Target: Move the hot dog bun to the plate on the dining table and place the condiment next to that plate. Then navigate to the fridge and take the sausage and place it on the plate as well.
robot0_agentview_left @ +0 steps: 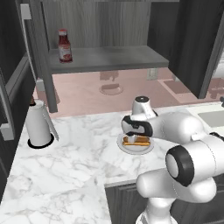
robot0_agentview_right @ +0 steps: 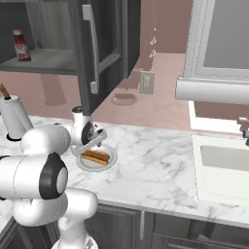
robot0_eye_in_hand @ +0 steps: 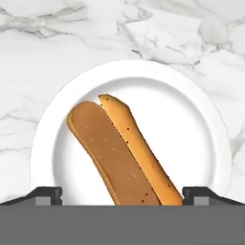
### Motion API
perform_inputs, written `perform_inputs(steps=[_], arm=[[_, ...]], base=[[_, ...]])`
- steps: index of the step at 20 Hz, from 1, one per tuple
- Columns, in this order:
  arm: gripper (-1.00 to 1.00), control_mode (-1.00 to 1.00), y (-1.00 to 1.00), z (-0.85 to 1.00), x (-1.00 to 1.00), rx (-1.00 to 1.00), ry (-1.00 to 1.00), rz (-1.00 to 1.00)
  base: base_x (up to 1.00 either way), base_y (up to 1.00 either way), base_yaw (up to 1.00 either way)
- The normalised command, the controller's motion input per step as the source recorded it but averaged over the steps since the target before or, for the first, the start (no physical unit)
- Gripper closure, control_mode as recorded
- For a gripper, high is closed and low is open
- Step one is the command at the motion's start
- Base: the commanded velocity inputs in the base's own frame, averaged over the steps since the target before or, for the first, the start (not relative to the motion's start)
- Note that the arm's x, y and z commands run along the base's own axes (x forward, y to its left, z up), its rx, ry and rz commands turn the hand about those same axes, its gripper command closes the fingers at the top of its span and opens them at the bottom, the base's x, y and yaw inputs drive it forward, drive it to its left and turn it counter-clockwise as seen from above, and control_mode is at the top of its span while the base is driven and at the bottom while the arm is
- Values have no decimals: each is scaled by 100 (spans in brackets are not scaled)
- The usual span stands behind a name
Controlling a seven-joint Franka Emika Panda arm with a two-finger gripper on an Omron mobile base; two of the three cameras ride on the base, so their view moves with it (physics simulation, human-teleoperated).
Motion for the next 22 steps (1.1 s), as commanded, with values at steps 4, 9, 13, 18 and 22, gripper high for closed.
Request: perform_inputs(steps=[4,9,13,18,22], arm=[[-100,-100,0,-28,2,-3,0,1],[-100,-100,0,-23,16,-1,0,3],[-100,-100,0,-23,28,0,0,10],[-100,-100,0,-23,27,0,0,12],[-100,-100,0,-19,26,0,0,11]], base=[[0,0,0],[0,0,0],[0,0,0],[0,0,0],[0,0,0]])
